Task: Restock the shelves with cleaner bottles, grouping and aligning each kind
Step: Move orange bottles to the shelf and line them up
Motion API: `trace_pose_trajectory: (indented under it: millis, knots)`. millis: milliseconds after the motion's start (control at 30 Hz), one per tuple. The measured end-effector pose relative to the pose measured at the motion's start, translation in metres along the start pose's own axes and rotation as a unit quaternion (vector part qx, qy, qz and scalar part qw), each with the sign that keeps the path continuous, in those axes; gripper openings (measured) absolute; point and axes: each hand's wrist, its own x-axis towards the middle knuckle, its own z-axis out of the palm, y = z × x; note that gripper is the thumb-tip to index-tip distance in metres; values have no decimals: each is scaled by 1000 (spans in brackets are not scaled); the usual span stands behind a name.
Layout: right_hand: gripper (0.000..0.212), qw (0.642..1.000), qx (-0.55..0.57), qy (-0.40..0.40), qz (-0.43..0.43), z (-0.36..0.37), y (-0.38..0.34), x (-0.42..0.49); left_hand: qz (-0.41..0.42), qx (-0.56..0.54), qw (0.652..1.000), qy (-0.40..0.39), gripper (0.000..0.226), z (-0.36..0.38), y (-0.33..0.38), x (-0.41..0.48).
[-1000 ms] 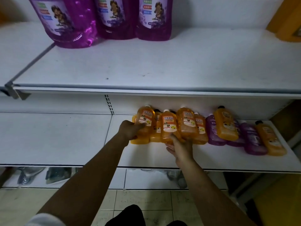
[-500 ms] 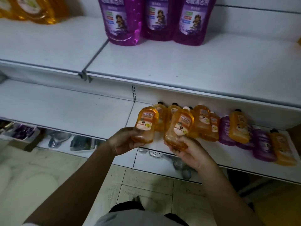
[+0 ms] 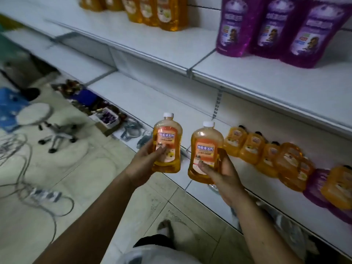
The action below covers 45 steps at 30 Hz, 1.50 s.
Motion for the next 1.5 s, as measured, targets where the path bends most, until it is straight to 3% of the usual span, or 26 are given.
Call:
trace_pose_trajectory:
  millis: [200,400,900,1233,1500]
  knots:
    - [57,992,-40,-59,-105,57,-43,-2,108,63,985,116,42,-44,48,-55]
    - [52,982,-62,-78,-161,112,-92,15,186,99,967,143,45,-99,94,-77]
    - [46,971,-44,39,-230,266,-180,109,268,126,953,65,51,-232,233,8]
    - [64,956,-60,82,-277,272,-233,207,297,168,939,29,57,-253,308,123]
    - [55,944,-85,143,-286,255,-266,289,329,189,925,-17,69,-246,361,219]
